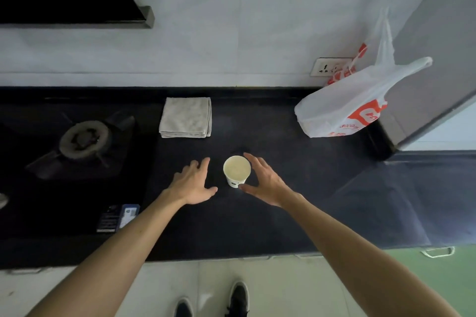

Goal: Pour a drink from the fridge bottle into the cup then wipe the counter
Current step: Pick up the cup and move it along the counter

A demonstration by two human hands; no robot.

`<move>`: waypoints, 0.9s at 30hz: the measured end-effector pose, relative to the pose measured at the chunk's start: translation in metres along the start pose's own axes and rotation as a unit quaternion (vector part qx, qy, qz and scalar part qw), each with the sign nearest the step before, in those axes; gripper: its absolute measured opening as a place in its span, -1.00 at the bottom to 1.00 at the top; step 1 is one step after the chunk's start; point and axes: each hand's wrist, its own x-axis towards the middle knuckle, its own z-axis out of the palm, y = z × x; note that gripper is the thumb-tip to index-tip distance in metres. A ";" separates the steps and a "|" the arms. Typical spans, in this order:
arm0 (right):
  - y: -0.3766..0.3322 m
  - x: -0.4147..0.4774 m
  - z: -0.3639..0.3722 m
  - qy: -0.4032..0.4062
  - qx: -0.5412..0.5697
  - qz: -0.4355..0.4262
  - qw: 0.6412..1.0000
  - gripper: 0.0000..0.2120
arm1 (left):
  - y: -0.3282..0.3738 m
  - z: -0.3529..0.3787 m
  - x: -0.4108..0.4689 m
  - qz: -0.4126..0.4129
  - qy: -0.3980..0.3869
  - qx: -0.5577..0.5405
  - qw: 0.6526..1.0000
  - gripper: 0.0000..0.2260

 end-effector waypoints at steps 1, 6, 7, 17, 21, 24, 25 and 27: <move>0.002 0.003 0.004 0.008 0.011 -0.002 1.000 -0.15 | 0.000 0.003 0.001 -0.001 0.013 -0.002 1.000 -0.21; 0.006 0.014 0.020 0.046 0.050 -0.013 0.998 -0.18 | 0.002 0.014 0.006 -0.004 0.033 -0.011 0.999 -0.24; 0.006 0.015 0.022 0.054 0.058 -0.015 0.997 -0.19 | 0.002 0.016 0.007 -0.004 0.032 -0.013 0.999 -0.24; -0.001 0.023 0.017 0.098 0.127 -0.050 0.986 -0.33 | 0.013 0.016 0.010 -0.003 0.040 -0.168 0.985 -0.28; -0.017 0.029 -0.007 0.128 0.150 -0.081 0.977 -0.35 | 0.027 -0.003 0.015 -0.066 0.012 -0.402 0.913 -0.42; -0.033 0.034 -0.030 0.148 0.169 -0.094 0.970 -0.35 | 0.038 -0.028 0.010 -0.091 -0.019 -0.617 0.781 -0.51; -0.038 0.036 -0.038 0.153 0.174 -0.097 0.968 -0.35 | 0.040 -0.037 0.008 -0.090 -0.025 -0.672 0.734 -0.51; -0.050 0.038 -0.055 0.159 0.182 -0.107 0.965 -0.36 | 0.039 -0.054 0.005 -0.084 -0.026 -0.749 0.657 -0.53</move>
